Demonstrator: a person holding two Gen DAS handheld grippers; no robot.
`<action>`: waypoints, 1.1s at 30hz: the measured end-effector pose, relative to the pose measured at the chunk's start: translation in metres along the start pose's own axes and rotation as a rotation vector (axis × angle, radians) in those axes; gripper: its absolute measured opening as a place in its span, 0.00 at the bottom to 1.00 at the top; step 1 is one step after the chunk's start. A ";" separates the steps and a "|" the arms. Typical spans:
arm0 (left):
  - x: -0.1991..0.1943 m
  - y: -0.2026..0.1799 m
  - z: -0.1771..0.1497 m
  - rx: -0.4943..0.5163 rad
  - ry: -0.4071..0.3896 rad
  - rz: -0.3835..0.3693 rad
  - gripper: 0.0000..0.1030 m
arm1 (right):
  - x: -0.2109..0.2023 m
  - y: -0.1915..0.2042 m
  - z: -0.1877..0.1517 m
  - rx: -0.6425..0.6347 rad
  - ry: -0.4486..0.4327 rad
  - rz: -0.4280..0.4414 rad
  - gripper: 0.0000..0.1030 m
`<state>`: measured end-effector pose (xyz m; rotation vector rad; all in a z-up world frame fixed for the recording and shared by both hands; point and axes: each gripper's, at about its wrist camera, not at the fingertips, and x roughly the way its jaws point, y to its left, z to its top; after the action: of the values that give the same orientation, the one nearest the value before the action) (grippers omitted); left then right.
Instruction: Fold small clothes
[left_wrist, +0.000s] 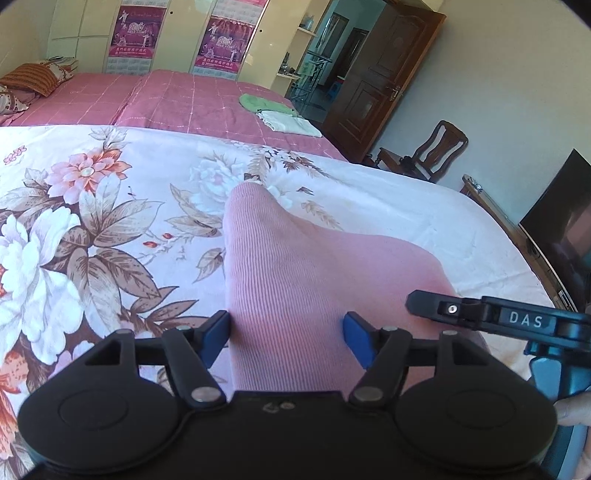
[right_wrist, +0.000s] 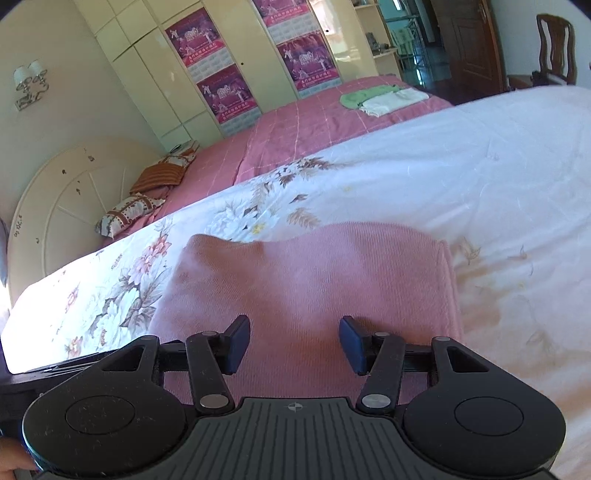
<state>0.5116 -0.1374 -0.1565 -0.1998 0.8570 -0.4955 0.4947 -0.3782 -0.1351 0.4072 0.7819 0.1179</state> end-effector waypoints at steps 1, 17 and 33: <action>0.002 0.001 0.001 0.000 0.000 -0.002 0.65 | -0.001 -0.004 0.002 -0.003 -0.007 -0.011 0.52; 0.026 0.009 0.010 -0.002 -0.030 0.013 0.47 | 0.015 -0.042 0.014 -0.010 -0.022 -0.116 0.21; -0.037 0.000 -0.020 0.063 -0.034 0.023 0.69 | -0.039 -0.030 -0.001 -0.027 -0.097 -0.155 0.18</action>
<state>0.4763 -0.1188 -0.1445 -0.1402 0.8082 -0.4959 0.4652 -0.4156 -0.1220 0.3227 0.7122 -0.0361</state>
